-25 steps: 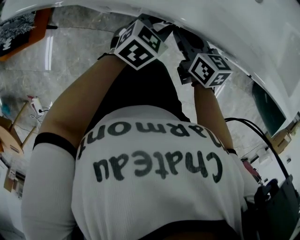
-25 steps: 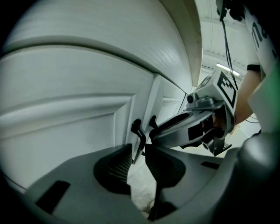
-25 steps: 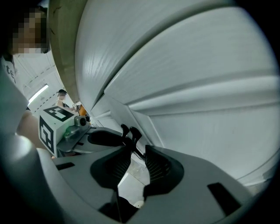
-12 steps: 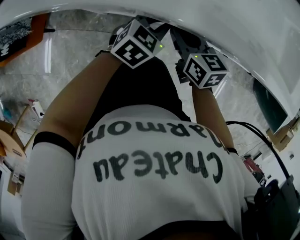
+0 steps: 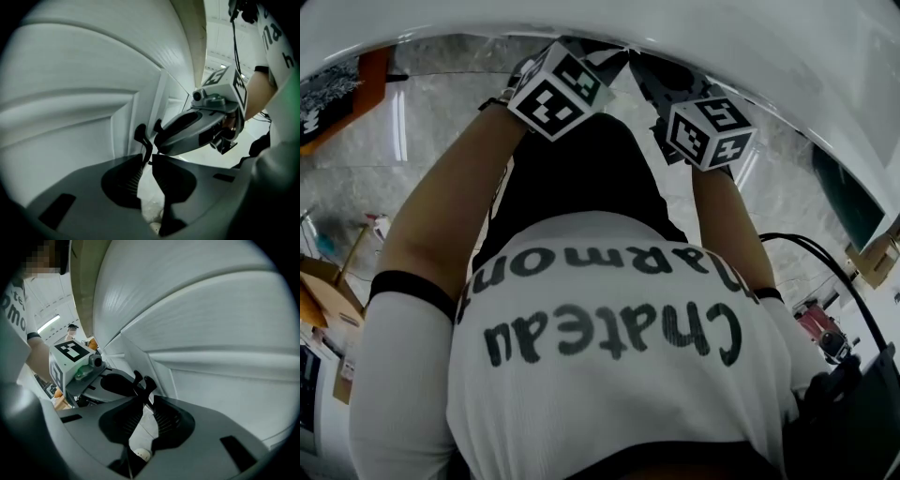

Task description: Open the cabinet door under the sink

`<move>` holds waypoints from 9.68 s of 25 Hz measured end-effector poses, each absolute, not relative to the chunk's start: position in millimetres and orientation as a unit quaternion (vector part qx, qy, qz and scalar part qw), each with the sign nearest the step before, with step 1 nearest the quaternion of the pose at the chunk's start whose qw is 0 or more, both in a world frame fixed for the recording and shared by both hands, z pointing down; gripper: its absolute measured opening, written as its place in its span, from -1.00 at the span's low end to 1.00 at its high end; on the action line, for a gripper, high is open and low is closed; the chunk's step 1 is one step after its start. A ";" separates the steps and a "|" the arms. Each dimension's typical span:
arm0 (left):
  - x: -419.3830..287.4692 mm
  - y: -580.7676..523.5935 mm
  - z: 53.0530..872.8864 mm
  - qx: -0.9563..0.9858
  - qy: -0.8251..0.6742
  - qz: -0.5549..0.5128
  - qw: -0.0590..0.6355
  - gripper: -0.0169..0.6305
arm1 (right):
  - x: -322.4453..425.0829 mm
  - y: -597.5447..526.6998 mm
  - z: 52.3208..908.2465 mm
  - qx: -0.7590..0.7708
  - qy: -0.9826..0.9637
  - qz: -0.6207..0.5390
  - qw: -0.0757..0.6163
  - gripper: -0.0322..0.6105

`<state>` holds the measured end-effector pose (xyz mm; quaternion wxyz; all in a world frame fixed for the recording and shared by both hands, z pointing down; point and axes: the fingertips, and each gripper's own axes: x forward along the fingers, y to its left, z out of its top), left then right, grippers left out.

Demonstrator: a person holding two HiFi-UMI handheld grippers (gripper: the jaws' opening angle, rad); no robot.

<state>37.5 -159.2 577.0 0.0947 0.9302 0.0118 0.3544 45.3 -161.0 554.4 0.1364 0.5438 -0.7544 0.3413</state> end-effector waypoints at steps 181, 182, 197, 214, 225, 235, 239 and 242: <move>-359.2 -107.2 604.3 0.660 0.370 0.594 -0.272 -0.41 | 96.3 171.1 580.2 0.266 -0.727 0.327 0.542 -0.52; -360.1 -107.9 604.4 0.660 0.371 0.593 -0.273 -0.41 | 97.4 171.6 580.3 0.266 -0.727 0.328 0.542 -0.53; -363.4 -110.6 603.0 0.650 0.390 0.587 -0.285 -0.40 | 126.0 193.2 577.9 0.233 -0.706 0.340 0.577 -0.49; -361.8 -109.5 609.9 0.658 0.369 0.599 -0.268 -0.40 | 132.8 195.3 579.8 0.212 -0.698 0.377 0.571 -0.47; -368.7 -109.1 609.2 0.643 0.351 0.635 -0.245 -0.19 | 131.8 194.2 577.8 0.189 -0.685 0.377 0.594 -0.33; -364.8 -140.4 605.7 0.651 0.166 0.707 -0.219 -0.13 | 147.9 200.8 577.5 0.169 -0.626 0.369 0.667 -0.19; -364.0 -151.8 598.6 0.642 0.129 0.724 -0.217 -0.13 | 154.9 202.4 576.1 0.171 -0.600 0.371 0.688 -0.18; -363.6 -154.8 592.0 0.644 0.117 0.724 -0.218 -0.13 | 158.7 204.8 574.8 0.172 -0.590 0.372 0.696 -0.18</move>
